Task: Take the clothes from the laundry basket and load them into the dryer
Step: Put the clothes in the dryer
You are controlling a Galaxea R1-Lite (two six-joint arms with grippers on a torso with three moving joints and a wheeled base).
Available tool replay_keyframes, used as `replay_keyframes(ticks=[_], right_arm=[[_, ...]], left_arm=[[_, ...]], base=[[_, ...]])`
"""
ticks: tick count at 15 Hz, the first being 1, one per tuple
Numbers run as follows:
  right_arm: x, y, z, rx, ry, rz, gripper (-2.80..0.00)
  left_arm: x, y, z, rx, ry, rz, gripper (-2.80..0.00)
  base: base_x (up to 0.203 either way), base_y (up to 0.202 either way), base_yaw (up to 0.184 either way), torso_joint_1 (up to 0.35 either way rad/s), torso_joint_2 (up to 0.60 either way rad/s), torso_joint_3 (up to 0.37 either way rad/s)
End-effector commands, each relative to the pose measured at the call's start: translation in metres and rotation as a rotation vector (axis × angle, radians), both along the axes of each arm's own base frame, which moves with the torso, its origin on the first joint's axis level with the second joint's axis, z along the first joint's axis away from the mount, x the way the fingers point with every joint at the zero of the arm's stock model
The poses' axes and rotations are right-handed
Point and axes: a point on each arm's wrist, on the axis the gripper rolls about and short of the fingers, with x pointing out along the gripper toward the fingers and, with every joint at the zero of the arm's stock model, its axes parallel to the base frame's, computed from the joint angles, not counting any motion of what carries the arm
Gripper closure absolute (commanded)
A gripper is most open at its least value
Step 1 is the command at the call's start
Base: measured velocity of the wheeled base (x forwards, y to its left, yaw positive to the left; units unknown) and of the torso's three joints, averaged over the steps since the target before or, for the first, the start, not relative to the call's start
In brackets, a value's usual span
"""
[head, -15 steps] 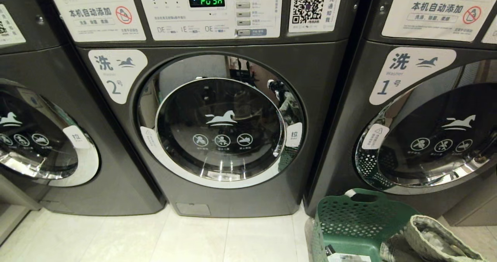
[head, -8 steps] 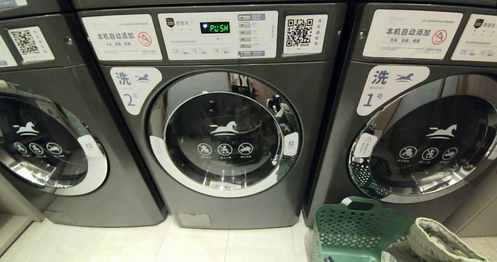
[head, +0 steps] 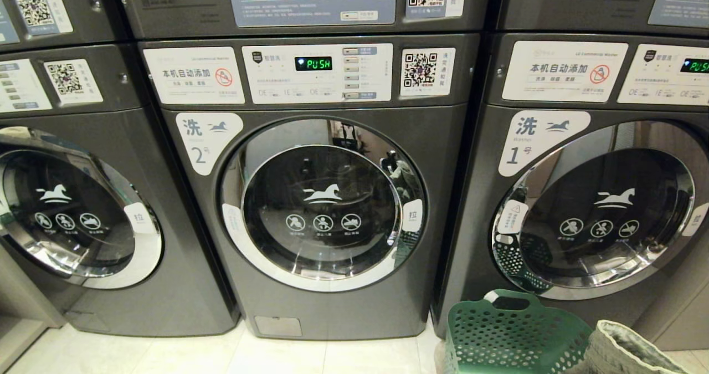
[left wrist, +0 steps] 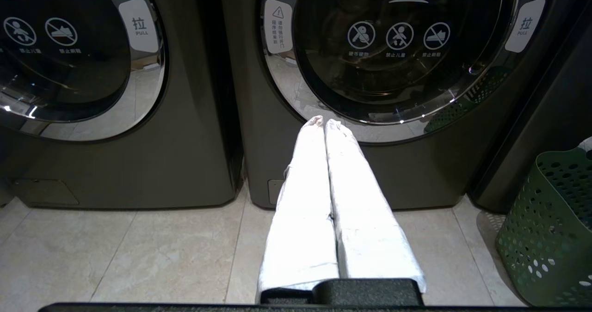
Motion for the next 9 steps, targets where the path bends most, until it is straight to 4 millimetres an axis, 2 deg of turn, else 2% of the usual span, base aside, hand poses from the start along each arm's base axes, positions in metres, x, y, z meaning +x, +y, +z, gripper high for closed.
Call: replay_keyframes(ticks=[1,5,6,9], right_arm=[[0.0000,0.0000,-0.0001,-0.002,0.001,0.001,0.00],[0.0000,0.0000,0.0001,-0.006,-0.001,0.001,0.00],[0.0000,0.0000,0.0001,-0.008,-0.001,0.001,0.00],[0.0000,0.0000,0.0001,-0.012,-0.001,0.003,0.00]], left_arm=[[0.0000,0.0000,0.0000,0.000,0.000,0.000,0.00],[0.0001,0.0000,-0.0004,0.000,0.001,0.000,0.00],[0.0001,0.0000,-0.0005,0.000,0.001,0.000,0.00],[0.0001,0.0000,-0.0005,0.000,0.001,0.000,0.00]], base=[[0.000,0.000,0.000,0.012,0.00,0.032],[0.000,0.000,0.000,0.000,0.00,0.000],[0.004,-0.008,0.083,-0.002,0.01,0.002],[0.004,-0.012,0.173,0.001,0.00,0.002]])
